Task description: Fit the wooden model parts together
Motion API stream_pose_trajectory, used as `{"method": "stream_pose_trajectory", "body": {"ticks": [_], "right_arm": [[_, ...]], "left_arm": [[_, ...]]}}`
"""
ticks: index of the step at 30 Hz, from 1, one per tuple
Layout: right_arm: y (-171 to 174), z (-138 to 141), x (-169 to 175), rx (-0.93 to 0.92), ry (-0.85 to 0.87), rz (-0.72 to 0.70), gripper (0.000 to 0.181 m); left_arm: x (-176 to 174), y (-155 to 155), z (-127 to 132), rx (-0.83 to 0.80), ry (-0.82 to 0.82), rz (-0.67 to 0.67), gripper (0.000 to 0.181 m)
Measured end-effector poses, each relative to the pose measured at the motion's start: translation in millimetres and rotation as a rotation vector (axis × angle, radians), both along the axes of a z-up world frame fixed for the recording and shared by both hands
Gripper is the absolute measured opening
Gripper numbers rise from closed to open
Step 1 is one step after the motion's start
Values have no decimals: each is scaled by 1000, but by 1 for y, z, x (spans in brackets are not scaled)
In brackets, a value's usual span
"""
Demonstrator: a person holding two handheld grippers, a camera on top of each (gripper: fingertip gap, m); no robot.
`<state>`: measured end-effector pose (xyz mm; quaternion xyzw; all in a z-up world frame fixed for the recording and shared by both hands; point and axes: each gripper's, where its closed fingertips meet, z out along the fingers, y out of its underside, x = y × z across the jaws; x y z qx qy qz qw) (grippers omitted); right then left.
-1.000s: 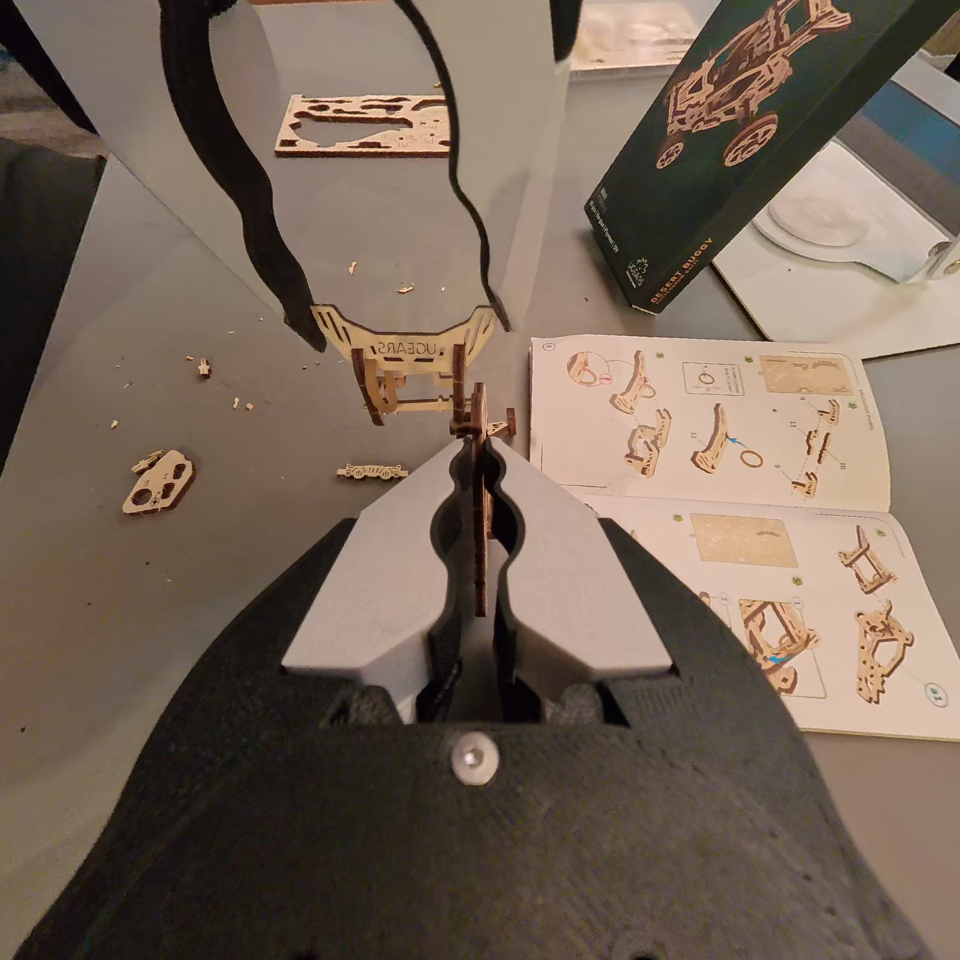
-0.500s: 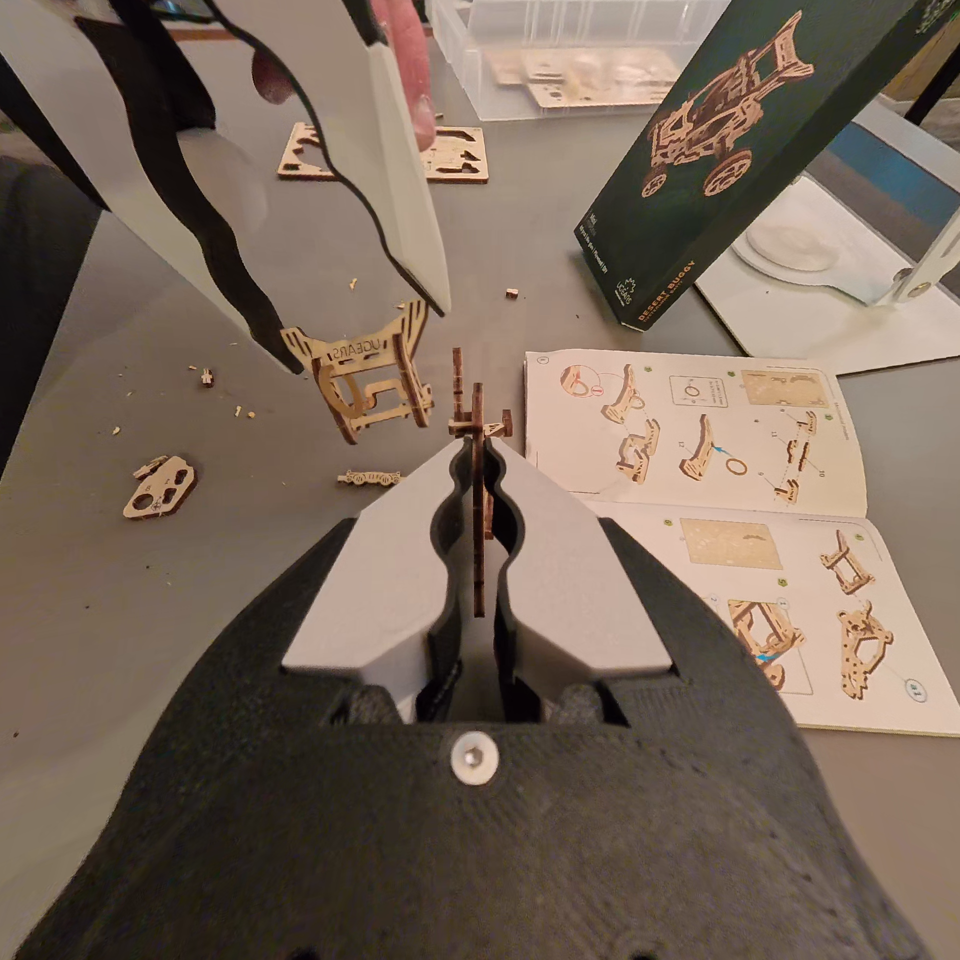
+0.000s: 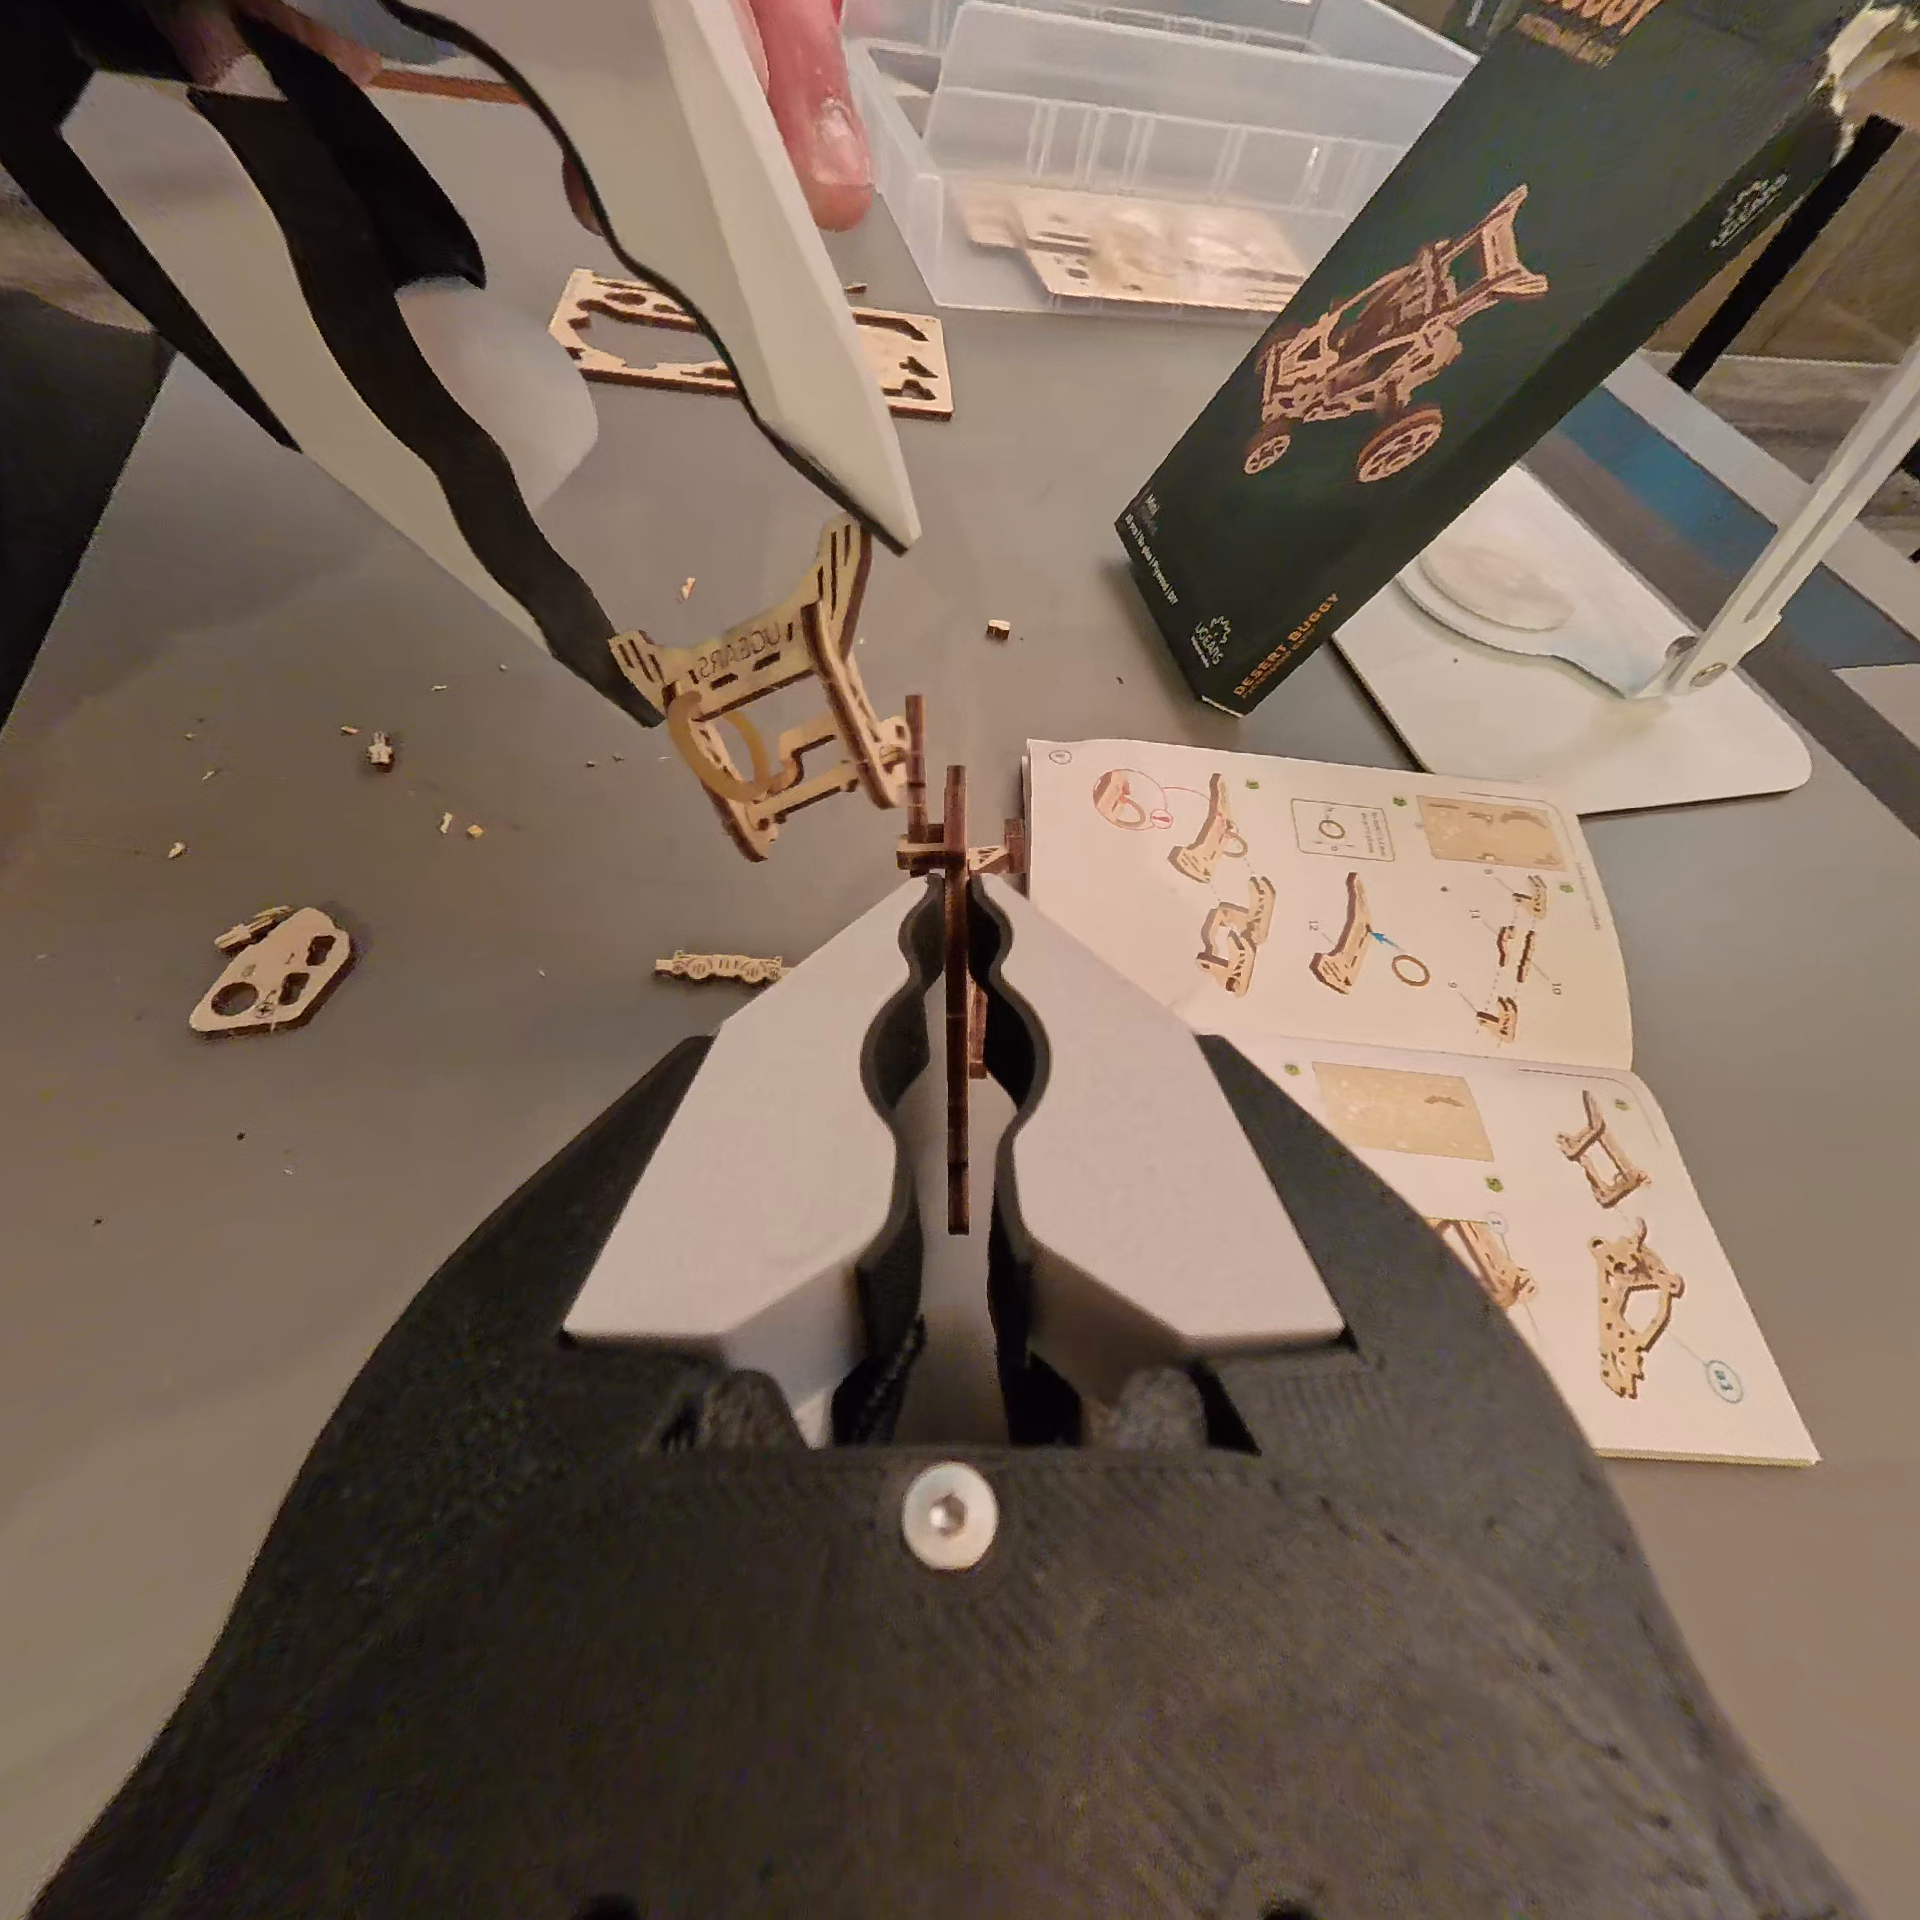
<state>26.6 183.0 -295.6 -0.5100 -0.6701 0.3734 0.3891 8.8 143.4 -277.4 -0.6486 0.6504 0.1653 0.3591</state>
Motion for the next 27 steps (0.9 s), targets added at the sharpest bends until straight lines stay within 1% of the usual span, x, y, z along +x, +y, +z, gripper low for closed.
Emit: {"method": "stream_pose_trajectory", "body": {"ticks": [11,21,24,27], "right_arm": [[0,5,0,30,34,2,0],[1,9,0,40,61,-3,0],[4,9,1,21,62,-14,0],[8,15,2,-59,85,-28,0]], "left_arm": [[-5,4,-2,35,8,8,61],[-5,3,2,47,-41,20,60],[-3,1,2,37,-65,25,60],[-2,1,12,35,-139,48,60]]}}
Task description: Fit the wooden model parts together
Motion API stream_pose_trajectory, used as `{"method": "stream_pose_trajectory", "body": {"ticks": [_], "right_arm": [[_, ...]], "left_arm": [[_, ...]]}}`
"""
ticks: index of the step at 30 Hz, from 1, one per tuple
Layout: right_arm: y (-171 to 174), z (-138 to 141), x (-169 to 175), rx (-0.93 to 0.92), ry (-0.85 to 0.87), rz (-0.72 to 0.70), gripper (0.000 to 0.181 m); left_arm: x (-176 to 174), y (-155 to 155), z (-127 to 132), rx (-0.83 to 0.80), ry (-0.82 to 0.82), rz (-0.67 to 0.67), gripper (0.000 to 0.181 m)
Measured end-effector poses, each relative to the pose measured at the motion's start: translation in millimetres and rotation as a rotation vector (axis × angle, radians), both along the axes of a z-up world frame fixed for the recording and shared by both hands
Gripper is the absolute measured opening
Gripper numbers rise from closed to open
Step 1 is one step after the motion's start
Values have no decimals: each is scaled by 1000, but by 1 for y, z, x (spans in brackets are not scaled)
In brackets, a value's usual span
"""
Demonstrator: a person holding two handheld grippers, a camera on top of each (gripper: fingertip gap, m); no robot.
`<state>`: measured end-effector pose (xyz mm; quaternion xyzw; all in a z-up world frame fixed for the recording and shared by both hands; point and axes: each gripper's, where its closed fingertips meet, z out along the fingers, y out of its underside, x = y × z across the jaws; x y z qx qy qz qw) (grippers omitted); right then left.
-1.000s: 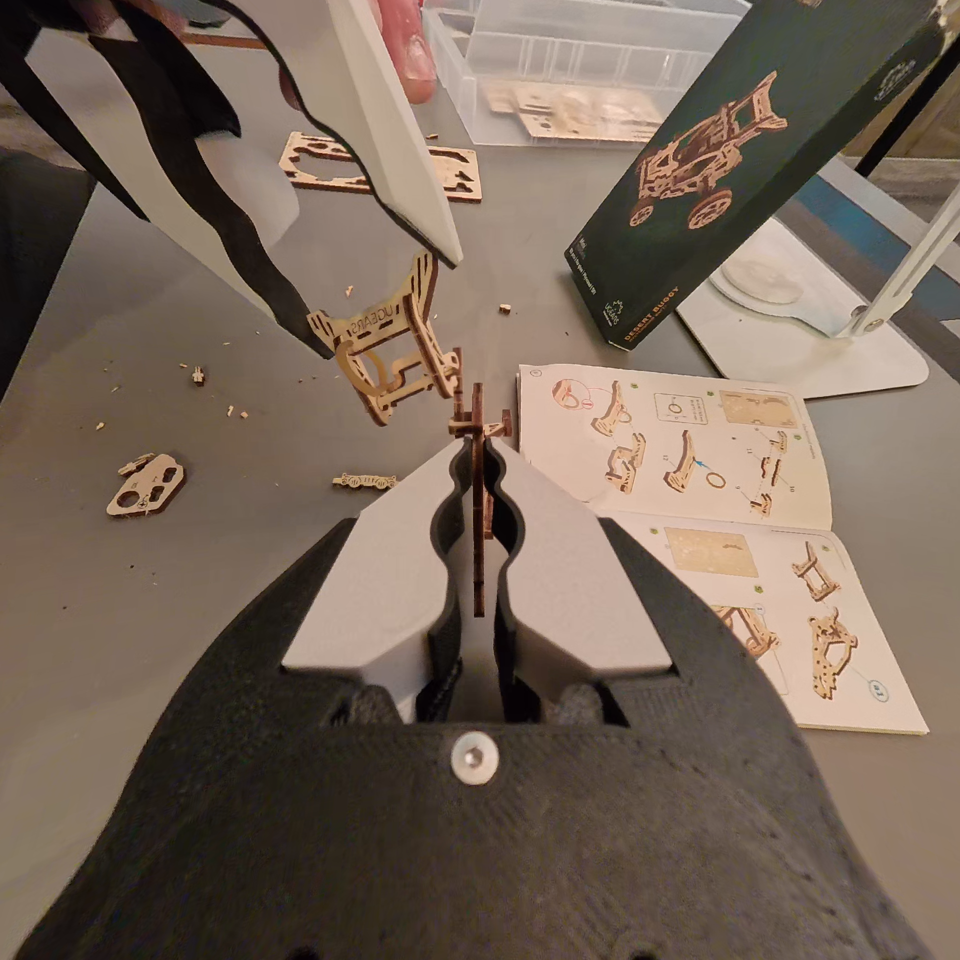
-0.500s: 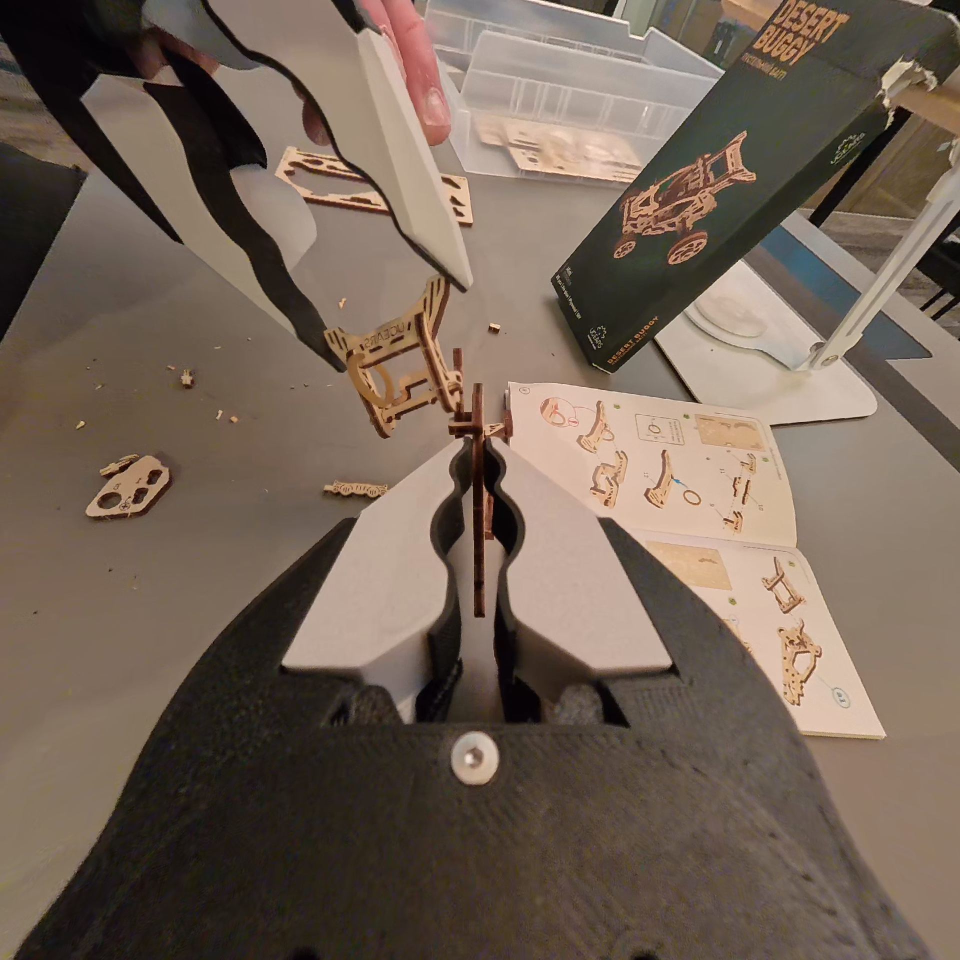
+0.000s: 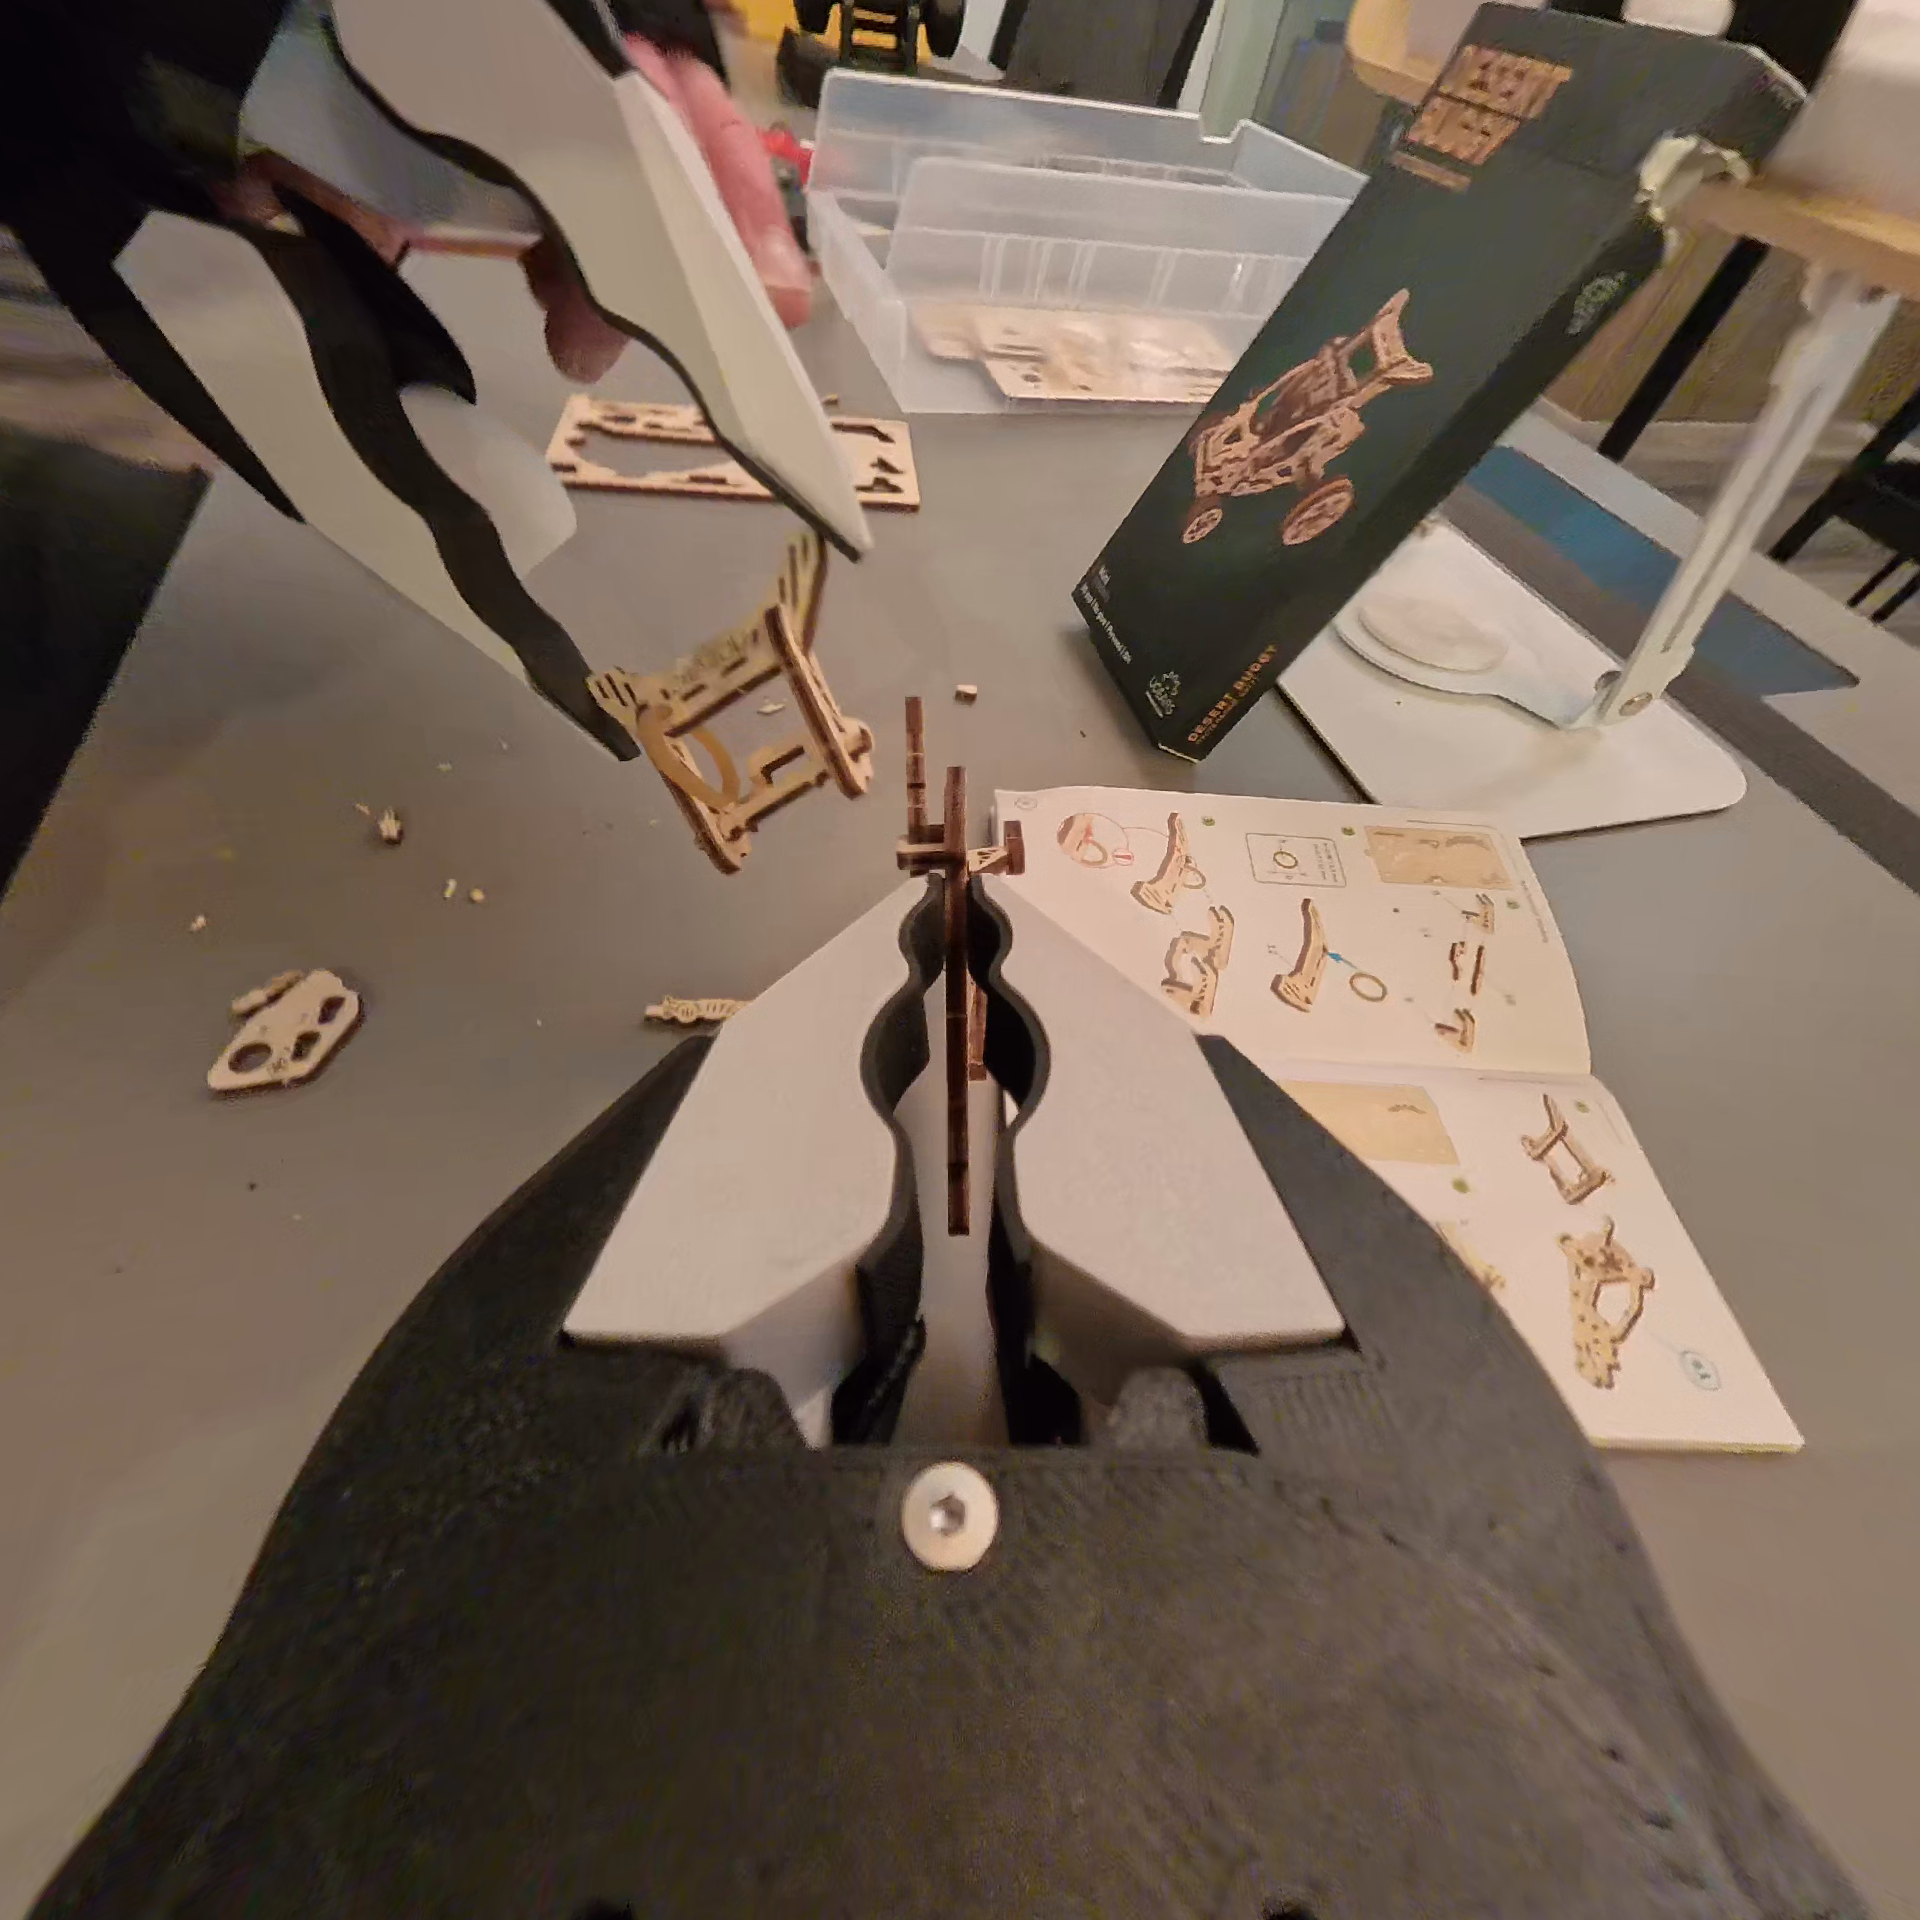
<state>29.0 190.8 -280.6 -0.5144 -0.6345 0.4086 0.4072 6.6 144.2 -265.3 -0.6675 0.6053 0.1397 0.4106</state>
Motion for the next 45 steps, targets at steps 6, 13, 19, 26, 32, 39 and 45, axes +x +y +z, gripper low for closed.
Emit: {"method": "stream_pose_trajectory", "body": {"ticks": [6,13,19,26,32,39,45], "right_arm": [[16,21,10,-347,92,-21,0],[28,30,18,-584,160,-22,0],[26,33,17,-501,161,-29,0],[15,46,16,-242,207,-23,0],[7,41,14,-11,157,-31,0],[2,39,12,68,145,-25,0],[1,39,12,118,144,-27,0]], "left_arm": [[-4,2,25,-8,-154,61,61],[1,0,39,-35,-258,75,61],[14,4,42,-67,-283,58,60],[21,12,39,62,-86,-3,60],[22,8,28,91,34,-44,60],[20,11,31,69,50,-27,60],[22,11,28,33,47,-22,60]]}}
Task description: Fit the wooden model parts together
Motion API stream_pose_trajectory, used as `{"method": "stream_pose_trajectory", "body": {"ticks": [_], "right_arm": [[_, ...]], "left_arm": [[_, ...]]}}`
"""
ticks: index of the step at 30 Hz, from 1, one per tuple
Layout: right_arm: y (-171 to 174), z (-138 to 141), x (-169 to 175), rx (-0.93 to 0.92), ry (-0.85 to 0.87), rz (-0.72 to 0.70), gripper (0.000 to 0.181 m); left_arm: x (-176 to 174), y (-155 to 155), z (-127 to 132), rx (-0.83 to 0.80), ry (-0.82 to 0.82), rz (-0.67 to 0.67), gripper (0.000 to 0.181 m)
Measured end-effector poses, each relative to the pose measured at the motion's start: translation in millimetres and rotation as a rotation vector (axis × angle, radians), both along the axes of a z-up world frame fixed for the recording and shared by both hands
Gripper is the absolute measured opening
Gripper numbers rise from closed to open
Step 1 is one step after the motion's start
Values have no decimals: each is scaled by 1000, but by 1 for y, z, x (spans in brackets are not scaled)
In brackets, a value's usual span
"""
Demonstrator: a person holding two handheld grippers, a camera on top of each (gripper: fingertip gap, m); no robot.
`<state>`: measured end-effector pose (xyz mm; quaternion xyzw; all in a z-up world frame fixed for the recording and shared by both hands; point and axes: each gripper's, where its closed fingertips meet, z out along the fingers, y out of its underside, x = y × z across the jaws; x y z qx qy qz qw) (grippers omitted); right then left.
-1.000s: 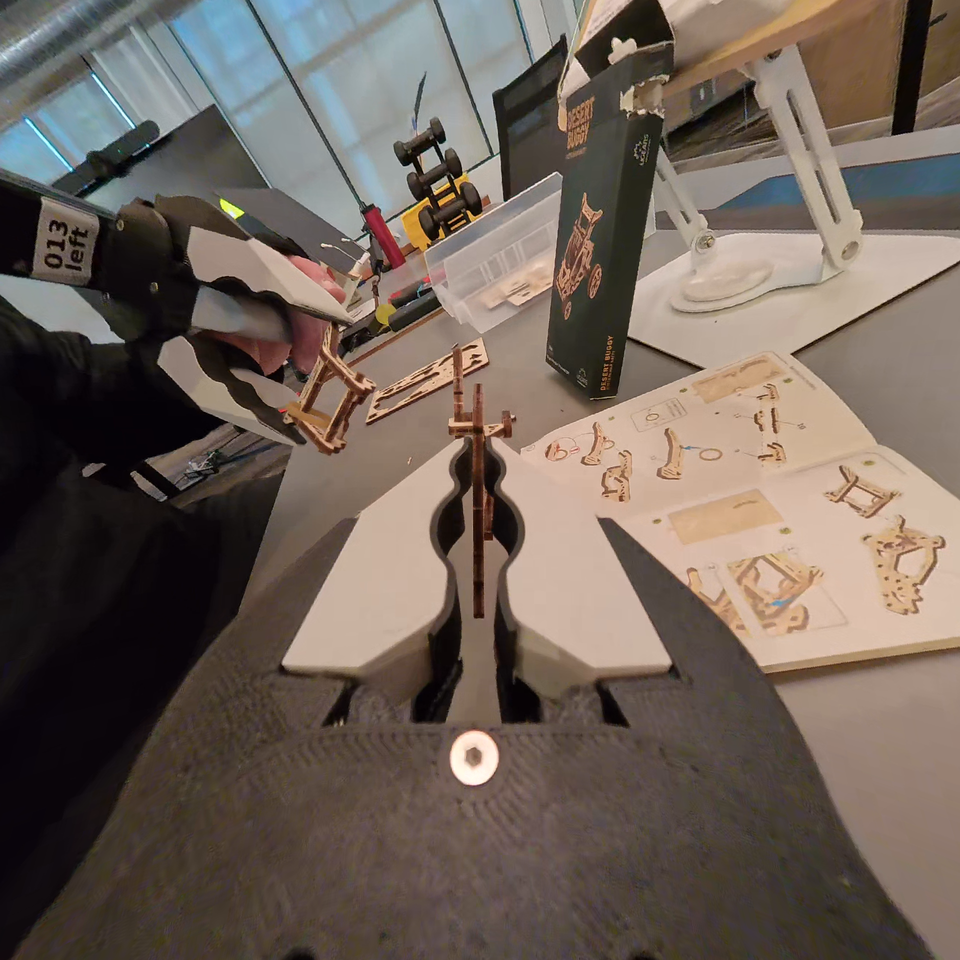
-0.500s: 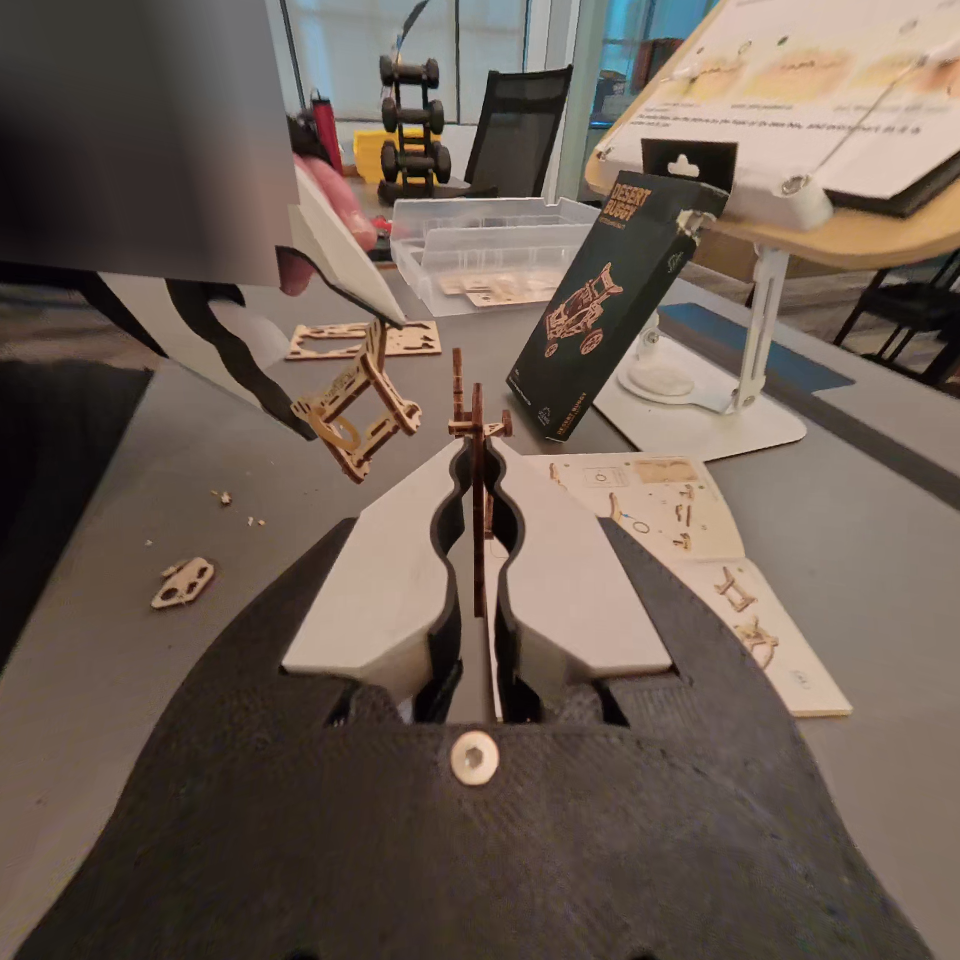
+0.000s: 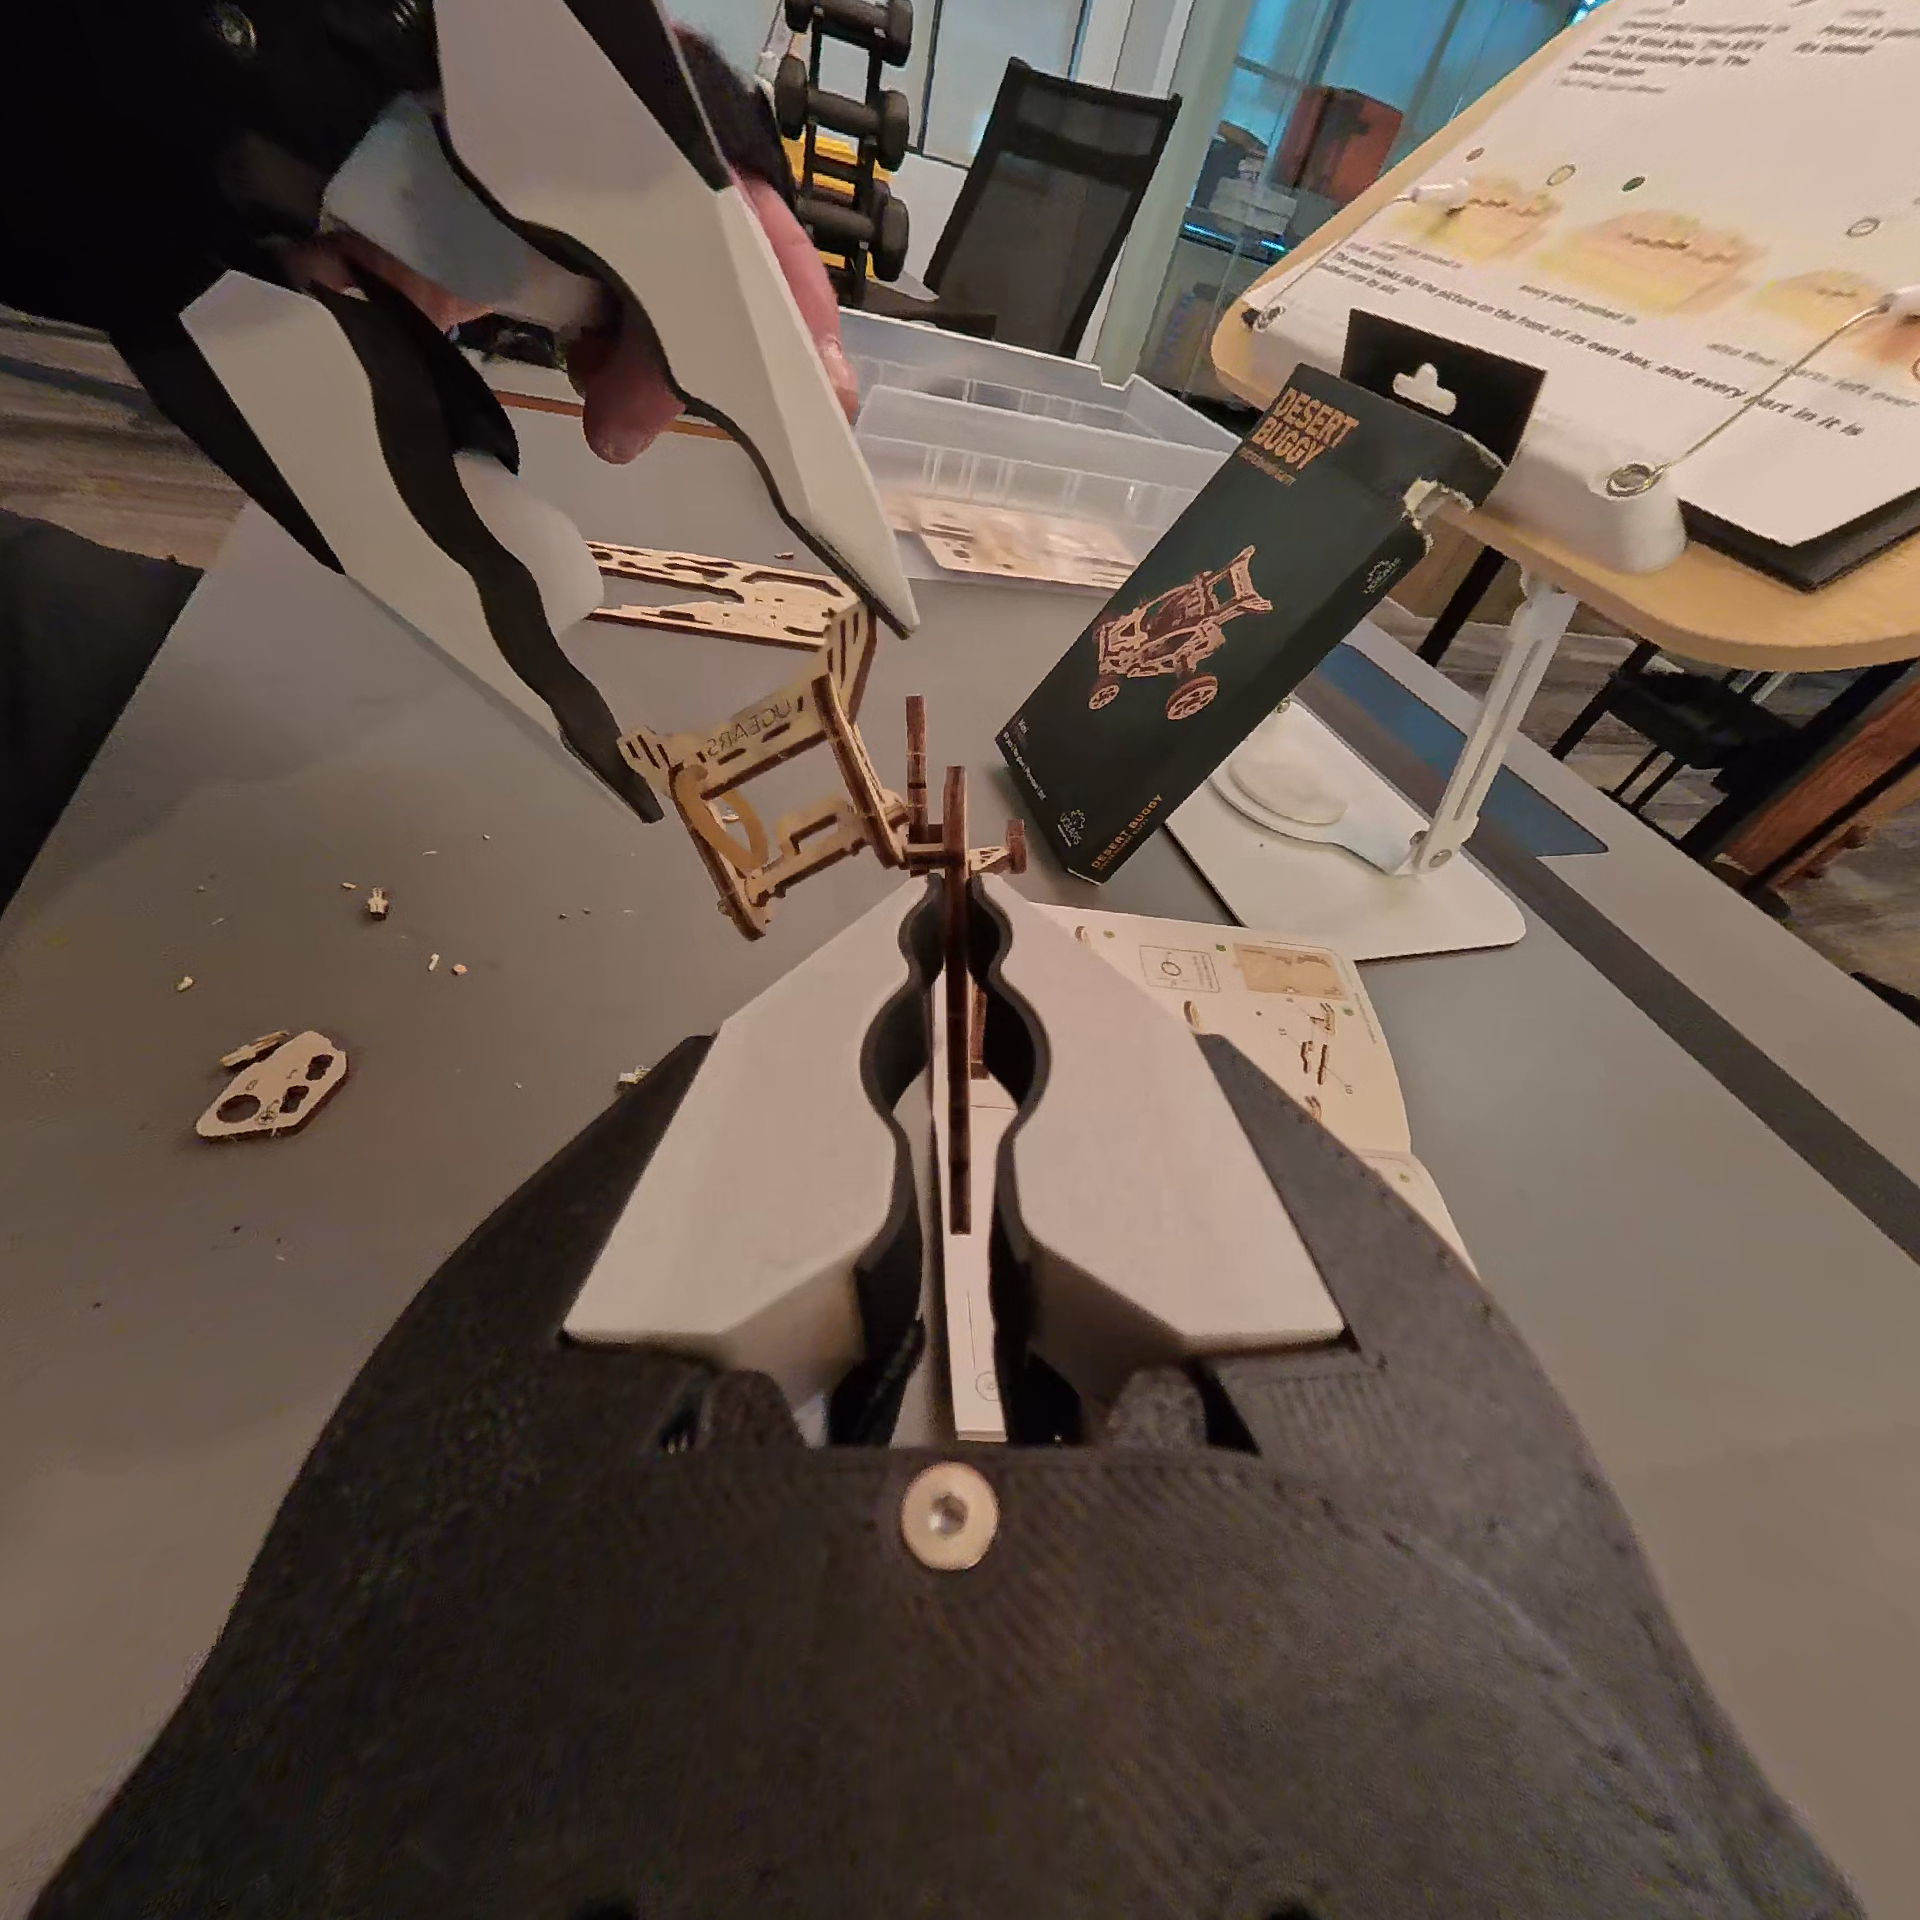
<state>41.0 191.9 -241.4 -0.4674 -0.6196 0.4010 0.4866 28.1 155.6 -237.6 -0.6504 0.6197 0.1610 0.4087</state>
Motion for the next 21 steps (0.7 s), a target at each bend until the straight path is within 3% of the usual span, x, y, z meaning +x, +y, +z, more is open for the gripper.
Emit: {"method": "stream_pose_trajectory", "body": {"ticks": [21], "right_arm": [[-4,-7,-1,226,-48,-27,0]], "left_arm": [[0,1,-4,-114,57,-13,60]]}}
